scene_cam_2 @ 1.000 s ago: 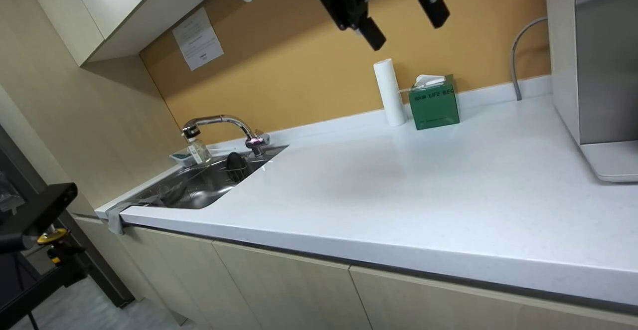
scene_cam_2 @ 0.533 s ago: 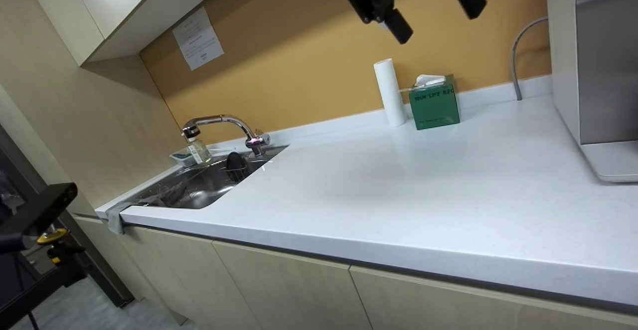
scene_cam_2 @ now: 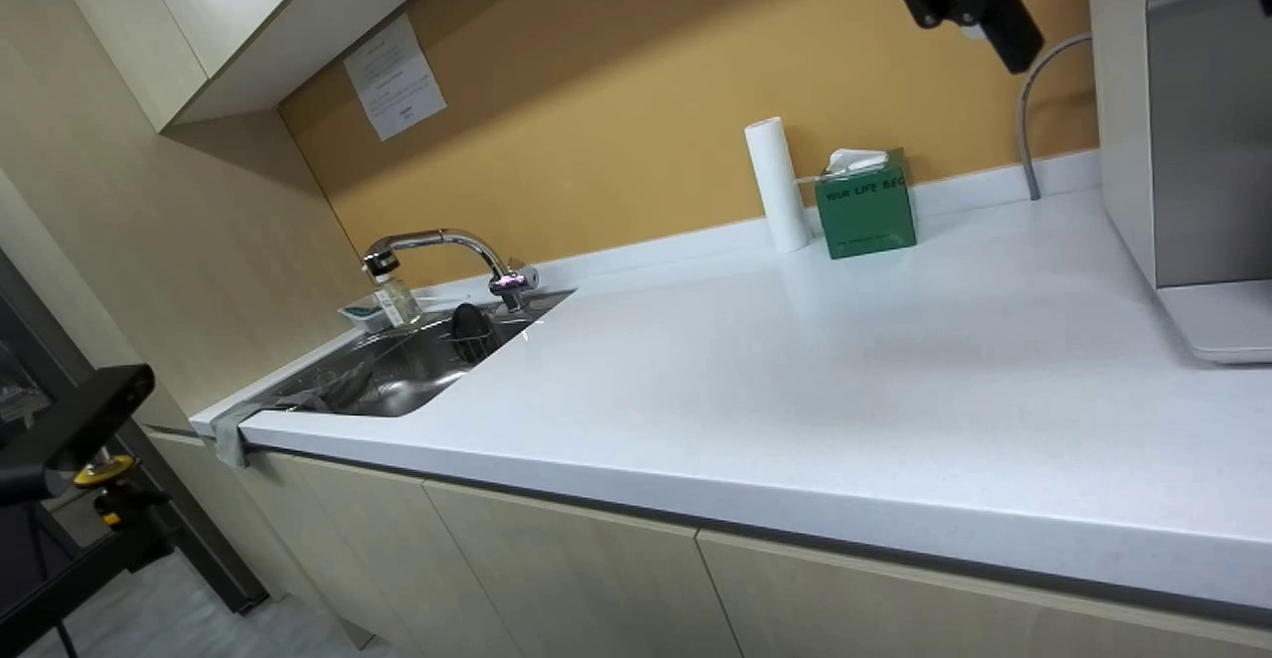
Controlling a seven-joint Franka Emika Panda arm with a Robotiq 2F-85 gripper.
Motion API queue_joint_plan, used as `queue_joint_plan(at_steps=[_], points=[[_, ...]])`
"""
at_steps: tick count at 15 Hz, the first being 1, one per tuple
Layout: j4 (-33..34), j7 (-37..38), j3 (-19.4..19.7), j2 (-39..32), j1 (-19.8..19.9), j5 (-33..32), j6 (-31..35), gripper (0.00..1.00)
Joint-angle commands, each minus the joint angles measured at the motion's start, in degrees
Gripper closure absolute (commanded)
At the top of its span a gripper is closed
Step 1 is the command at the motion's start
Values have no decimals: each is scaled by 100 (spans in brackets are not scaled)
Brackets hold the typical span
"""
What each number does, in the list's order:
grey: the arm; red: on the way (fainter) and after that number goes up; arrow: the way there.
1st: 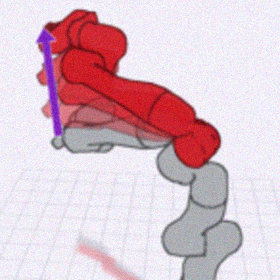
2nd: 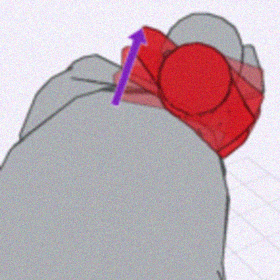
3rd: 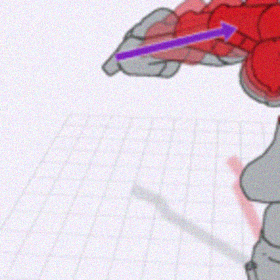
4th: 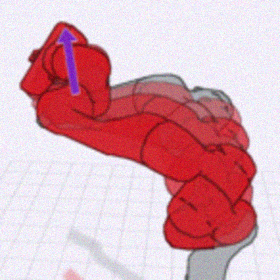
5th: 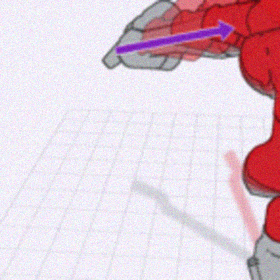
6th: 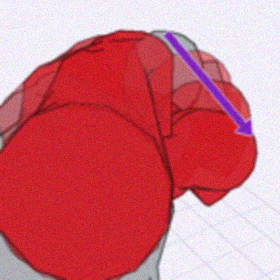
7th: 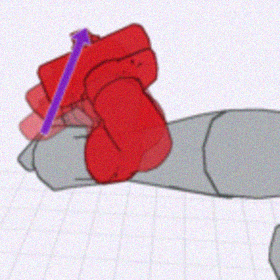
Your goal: Move the cup forward
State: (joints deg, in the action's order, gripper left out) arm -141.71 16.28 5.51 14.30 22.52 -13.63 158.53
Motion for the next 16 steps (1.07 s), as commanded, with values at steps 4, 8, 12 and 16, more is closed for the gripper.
queue_joint_plan(at_steps=[4, 8, 12, 16], points=[[22, -414, 338, -353, -248, 336, 187, 0], [113, -195, 264, -498, -91, -31, 265, 0], [438, -471, 513, -1063, -137, 95, 211, 0], [747, -672, 784, -1629, -252, 361, 518, 0]])
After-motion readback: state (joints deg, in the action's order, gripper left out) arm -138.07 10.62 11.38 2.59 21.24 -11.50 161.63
